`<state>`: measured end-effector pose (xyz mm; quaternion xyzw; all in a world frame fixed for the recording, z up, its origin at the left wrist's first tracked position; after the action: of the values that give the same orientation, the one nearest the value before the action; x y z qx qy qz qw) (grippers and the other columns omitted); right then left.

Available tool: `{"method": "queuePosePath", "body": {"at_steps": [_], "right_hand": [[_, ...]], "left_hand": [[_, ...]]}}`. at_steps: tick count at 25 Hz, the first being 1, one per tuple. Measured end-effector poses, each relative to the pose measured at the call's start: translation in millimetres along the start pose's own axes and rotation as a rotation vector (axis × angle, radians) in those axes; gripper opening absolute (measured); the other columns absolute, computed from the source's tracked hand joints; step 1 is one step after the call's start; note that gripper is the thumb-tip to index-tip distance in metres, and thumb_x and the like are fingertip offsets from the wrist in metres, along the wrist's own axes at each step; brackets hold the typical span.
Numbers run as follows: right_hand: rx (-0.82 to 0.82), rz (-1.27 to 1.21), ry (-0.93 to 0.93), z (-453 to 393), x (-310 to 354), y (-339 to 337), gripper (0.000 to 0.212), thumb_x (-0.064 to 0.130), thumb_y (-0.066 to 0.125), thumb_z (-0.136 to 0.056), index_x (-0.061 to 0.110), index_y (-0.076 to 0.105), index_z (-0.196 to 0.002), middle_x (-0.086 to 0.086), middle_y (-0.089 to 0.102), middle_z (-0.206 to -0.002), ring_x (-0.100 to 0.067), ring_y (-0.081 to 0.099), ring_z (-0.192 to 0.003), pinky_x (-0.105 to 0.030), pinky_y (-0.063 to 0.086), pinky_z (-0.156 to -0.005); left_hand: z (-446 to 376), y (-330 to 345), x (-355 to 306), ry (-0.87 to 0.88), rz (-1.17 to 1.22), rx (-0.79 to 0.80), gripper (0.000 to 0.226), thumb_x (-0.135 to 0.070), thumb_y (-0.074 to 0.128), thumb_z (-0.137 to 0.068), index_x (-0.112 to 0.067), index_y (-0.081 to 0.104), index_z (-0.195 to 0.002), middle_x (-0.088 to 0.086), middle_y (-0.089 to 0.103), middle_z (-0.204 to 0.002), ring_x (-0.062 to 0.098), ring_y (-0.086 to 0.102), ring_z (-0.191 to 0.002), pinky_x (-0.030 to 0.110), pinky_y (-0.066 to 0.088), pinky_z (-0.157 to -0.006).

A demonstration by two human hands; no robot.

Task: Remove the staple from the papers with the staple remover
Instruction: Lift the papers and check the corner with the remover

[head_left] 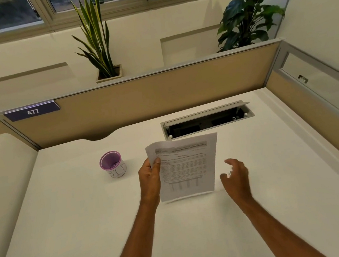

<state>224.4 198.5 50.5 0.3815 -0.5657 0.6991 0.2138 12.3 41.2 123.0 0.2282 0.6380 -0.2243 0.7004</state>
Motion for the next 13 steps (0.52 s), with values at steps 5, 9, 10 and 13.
{"method": "queuePosePath", "body": {"at_steps": [5, 9, 10, 13], "right_hand": [[-0.003, 0.284, 0.267, 16, -63, -5, 0.065, 0.026, 0.082, -0.079, 0.006, 0.054, -0.134, -0.020, 0.052, -0.134, -0.043, 0.047, -0.124, -0.051, 0.046, -0.099], [-0.014, 0.241, 0.218, 10, -77, -10, 0.033, 0.016, 0.073, -0.085, 0.006, 0.063, -0.115, -0.019, 0.060, -0.115, -0.042, 0.053, -0.111, -0.048, 0.050, -0.090], [-0.020, 0.196, 0.209, 7, -77, -13, 0.031, 0.015, 0.073, -0.084, 0.007, 0.064, -0.113, -0.017, 0.061, -0.112, -0.041, 0.055, -0.109, -0.047, 0.051, -0.089], [-0.071, -0.057, 0.132, 1, -59, -24, 0.029, 0.015, 0.078, -0.083, 0.013, 0.065, -0.108, -0.007, 0.061, -0.105, -0.032, 0.062, -0.103, -0.040, 0.053, -0.083]], "left_hand": [[-1, 4, -2, 0.053, -0.108, 0.000, 0.022, -0.031, 0.047, -0.109, -0.018, 0.064, -0.114, 0.008, 0.076, -0.103, 0.029, 0.076, -0.089, 0.041, 0.066, -0.075], [-2, 8, -2, 0.077, -0.154, -0.037, 0.027, -0.033, 0.043, -0.110, -0.012, 0.059, -0.115, 0.009, 0.073, -0.106, 0.027, 0.075, -0.091, 0.042, 0.065, -0.077], [-2, 8, -2, 0.084, -0.164, -0.045, 0.028, -0.033, 0.042, -0.110, -0.011, 0.059, -0.111, 0.009, 0.073, -0.103, 0.027, 0.075, -0.090, 0.041, 0.065, -0.076], [-5, 9, -6, 0.104, -0.203, -0.047, 0.030, -0.034, 0.042, -0.110, -0.012, 0.060, -0.102, 0.009, 0.072, -0.096, 0.026, 0.074, -0.086, 0.042, 0.063, -0.074]]}}
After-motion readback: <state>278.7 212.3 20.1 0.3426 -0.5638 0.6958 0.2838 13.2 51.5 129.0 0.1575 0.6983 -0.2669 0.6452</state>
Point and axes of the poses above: each hand's wrist, its own z-axis away from the middle knuckle, its own y-axis out of the palm, x = y × z, the point moved 1 cm from there along -z, towards the middle knuckle
